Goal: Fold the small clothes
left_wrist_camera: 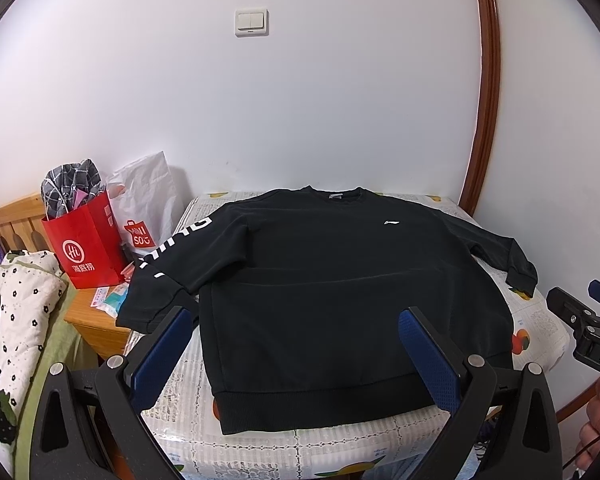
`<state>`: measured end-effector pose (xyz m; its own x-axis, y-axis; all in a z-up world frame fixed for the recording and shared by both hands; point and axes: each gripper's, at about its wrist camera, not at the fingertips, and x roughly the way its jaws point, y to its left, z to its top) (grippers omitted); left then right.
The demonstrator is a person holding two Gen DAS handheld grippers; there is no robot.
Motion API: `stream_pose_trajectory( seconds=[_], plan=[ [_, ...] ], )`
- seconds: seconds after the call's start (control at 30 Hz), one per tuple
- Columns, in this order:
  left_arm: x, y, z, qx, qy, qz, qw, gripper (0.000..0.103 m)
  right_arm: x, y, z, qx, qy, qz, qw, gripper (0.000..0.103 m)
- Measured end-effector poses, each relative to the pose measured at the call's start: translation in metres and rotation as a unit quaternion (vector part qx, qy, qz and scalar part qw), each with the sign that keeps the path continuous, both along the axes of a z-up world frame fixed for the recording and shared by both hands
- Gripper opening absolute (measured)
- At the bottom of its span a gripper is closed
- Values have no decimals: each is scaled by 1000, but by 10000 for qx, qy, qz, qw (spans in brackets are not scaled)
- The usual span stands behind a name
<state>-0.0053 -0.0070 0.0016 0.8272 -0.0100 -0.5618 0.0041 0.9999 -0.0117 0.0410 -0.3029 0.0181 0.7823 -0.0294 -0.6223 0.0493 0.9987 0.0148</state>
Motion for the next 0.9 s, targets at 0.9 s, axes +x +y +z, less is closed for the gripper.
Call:
stream_pose_trajectory(
  seconds=[0.9],
  plan=[
    [2, 2, 6, -2, -60, 14, 10000, 103, -5, 6, 2, -62, -34, 75, 9999, 103]
  ],
)
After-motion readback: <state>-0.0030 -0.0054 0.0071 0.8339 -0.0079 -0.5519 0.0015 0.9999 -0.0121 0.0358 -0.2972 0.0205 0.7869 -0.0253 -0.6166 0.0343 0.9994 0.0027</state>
